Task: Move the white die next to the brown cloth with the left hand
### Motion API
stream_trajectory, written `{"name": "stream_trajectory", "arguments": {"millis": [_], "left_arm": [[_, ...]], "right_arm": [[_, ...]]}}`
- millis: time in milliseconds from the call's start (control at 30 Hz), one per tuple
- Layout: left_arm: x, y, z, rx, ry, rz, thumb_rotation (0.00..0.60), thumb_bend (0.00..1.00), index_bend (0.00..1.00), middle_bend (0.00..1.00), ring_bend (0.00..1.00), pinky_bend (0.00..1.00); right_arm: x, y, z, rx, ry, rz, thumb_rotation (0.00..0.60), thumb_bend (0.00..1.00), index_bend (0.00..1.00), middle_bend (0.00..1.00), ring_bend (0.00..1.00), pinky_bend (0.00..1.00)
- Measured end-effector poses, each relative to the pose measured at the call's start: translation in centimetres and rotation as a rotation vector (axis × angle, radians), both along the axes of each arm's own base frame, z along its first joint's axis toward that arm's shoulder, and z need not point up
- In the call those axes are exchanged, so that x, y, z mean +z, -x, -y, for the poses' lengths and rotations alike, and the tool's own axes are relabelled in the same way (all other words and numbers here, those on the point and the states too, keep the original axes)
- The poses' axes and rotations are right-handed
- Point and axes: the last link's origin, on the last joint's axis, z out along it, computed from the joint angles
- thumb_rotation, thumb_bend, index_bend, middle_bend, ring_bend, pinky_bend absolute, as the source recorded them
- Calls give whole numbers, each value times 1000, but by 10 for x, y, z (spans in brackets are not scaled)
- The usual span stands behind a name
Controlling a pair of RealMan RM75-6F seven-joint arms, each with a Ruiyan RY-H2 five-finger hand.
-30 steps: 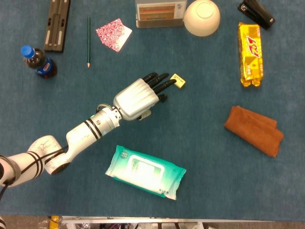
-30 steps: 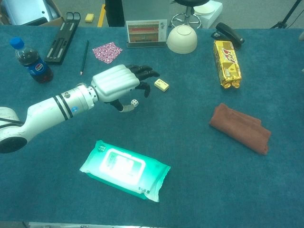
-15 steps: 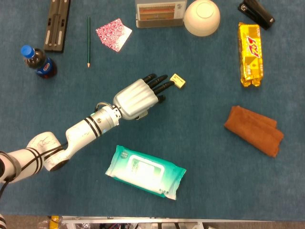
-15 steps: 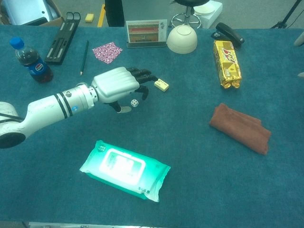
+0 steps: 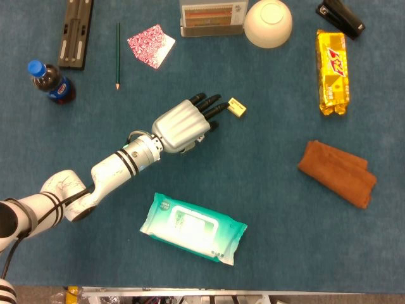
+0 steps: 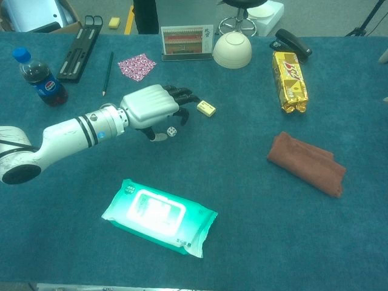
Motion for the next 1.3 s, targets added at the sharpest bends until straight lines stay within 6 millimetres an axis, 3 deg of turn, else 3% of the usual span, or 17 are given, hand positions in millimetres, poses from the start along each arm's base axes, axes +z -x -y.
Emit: {"name": "stream_trajectory", "arguments": {"millis": [1300], "left_arm": [[-4, 6, 0, 27, -3, 19, 600, 263, 530, 78, 10, 169]], "right_arm": [[2, 6, -4, -23, 9, 5, 600, 12, 382, 355, 276, 385]]}}
